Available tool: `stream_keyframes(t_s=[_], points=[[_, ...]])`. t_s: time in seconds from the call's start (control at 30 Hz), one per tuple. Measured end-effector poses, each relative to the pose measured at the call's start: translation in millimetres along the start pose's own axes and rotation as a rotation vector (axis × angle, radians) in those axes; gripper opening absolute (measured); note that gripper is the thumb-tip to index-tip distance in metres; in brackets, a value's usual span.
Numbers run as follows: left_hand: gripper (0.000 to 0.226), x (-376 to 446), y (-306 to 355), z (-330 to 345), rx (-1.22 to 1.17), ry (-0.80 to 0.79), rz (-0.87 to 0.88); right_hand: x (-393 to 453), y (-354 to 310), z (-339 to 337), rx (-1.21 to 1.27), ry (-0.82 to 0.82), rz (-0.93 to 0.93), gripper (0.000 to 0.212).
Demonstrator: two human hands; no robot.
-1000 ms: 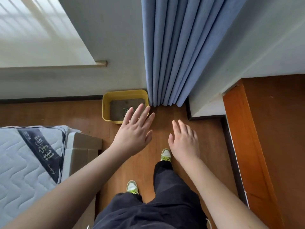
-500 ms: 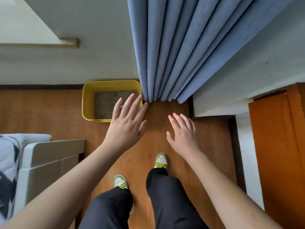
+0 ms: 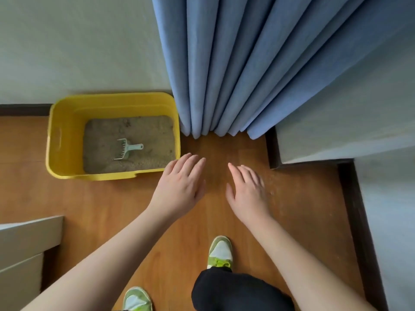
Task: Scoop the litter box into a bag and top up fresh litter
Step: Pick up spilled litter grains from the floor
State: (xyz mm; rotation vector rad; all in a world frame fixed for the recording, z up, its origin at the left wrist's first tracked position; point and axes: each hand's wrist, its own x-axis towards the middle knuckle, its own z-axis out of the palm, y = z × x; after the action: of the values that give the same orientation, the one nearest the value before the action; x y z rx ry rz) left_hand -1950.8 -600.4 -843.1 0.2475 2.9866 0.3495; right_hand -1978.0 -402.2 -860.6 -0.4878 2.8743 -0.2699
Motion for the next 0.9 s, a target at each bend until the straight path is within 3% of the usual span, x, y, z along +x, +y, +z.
stream_keyframes(t_s=[0.2, 0.47, 0.57, 0.73, 0.9], points=[[0.056, 42, -20, 90, -0.026, 0.053, -0.033, 41, 38, 70, -0.114, -0.003, -0.04, 0.053], [0.052, 69, -27, 187, -0.039, 0.104, 0.111, 73, 79, 161, -0.02, 0.073, 0.079, 0.055], [0.054, 65, -24, 223, -0.115, 0.051, 0.017, 78, 88, 186, -0.012, 0.047, 0.102, 0.053], [0.05, 63, -32, 246, -0.492, -0.05, -0.184, 80, 96, 209, 0.122, -0.081, 0.168, 0.047], [0.042, 59, -47, 255, -1.327, -0.231, -0.559, 81, 88, 241, 0.265, -0.209, 0.212, 0.041]])
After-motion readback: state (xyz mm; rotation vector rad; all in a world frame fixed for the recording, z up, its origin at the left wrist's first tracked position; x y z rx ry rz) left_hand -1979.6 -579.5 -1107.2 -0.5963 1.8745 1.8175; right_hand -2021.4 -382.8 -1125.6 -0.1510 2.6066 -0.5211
